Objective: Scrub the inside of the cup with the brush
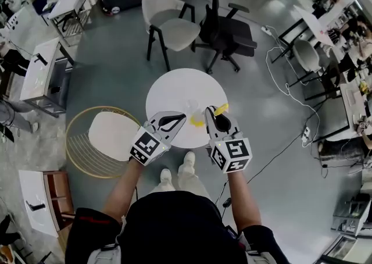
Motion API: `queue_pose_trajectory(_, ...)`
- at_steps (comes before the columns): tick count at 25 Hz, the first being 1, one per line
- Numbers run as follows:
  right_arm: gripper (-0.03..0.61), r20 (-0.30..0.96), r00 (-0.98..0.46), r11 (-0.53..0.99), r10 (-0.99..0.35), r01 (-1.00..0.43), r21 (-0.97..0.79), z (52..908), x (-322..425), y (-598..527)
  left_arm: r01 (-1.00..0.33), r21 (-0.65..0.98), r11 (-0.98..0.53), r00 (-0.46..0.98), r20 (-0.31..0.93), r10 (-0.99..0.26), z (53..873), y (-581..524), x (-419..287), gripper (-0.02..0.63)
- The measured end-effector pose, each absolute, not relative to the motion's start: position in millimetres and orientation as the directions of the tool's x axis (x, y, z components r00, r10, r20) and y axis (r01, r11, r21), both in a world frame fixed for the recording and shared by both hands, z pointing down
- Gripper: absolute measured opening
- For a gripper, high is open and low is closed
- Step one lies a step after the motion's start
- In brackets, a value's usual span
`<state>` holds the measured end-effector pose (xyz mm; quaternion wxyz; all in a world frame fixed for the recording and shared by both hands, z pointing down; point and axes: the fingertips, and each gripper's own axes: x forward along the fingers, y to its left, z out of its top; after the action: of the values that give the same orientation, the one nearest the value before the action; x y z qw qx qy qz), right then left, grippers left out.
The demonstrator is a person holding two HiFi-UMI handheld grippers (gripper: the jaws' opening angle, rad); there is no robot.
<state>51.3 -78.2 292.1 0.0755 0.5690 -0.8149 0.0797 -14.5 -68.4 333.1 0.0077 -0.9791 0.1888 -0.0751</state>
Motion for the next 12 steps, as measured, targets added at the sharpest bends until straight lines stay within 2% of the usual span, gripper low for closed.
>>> queue_pose_trajectory(12,0.049,0.185,-0.326,0.32,-0.927,-0.945,-0.062,287.0,30.1,-54.2,-0.341,-0.022,-0.94,0.935,0.099,-0.342,313.9,-47.6,-30.6,0.017)
